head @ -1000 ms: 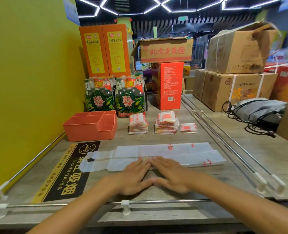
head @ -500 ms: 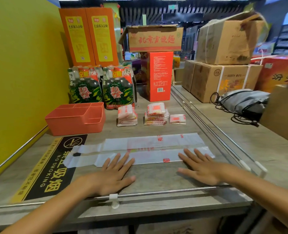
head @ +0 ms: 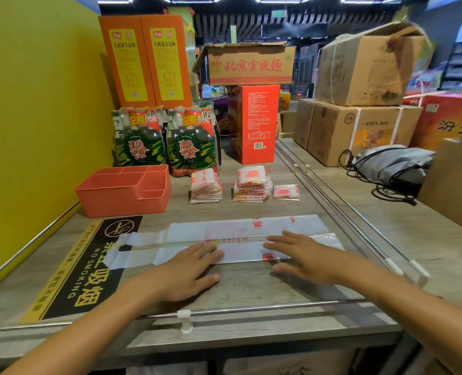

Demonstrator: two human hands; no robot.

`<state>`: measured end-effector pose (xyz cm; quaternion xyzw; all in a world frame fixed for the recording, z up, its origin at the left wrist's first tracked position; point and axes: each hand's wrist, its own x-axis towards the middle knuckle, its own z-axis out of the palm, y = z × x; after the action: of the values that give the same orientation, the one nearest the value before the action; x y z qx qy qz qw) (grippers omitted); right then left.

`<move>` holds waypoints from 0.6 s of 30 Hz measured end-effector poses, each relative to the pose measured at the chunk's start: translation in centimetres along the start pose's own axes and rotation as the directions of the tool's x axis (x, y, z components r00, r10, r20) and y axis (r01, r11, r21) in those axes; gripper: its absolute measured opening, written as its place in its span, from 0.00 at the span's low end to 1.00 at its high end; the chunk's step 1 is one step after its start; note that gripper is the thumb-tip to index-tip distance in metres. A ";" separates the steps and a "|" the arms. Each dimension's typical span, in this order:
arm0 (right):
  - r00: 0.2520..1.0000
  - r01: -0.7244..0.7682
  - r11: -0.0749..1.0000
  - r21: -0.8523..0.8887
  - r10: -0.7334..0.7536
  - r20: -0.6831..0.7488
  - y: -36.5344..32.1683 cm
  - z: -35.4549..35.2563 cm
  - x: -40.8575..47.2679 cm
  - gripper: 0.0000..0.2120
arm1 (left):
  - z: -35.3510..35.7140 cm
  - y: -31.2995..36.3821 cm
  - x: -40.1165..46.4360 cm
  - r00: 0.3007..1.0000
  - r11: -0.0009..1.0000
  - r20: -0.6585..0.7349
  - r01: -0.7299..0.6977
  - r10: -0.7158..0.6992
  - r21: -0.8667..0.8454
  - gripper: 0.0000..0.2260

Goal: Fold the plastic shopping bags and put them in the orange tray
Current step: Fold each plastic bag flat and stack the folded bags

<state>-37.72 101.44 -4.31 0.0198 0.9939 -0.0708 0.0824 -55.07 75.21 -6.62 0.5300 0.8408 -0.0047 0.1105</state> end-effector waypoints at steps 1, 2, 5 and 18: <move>1.000 0.023 1.000 -0.002 -0.023 -0.010 -0.4 0.2 0.6 0.28 | -0.1 -0.1 0.3 0.999 1.000 -0.040 -0.022 0.023 0.020 0.27; 0.999 0.034 0.999 0.003 -0.033 -0.021 -0.6 0.4 1.1 0.26 | -0.2 -0.3 0.6 0.995 0.998 -0.088 -0.041 0.046 0.052 0.25; 0.997 0.021 0.998 -0.053 -0.024 -0.073 -1.3 0.4 2.0 0.24 | -1.1 -0.7 1.2 0.972 0.982 -0.196 -0.095 0.127 0.165 0.18; 0.964 0.002 0.986 -0.169 -0.047 -0.261 -1.2 -1.3 1.6 0.17 | -2.0 -2.3 -0.2 0.925 0.989 -0.350 -0.134 0.147 0.061 0.07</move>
<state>-39.57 100.51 -3.16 0.0098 0.9986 0.0152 -0.0501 -57.42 74.24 -4.91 0.5831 0.8064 0.0833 -0.0518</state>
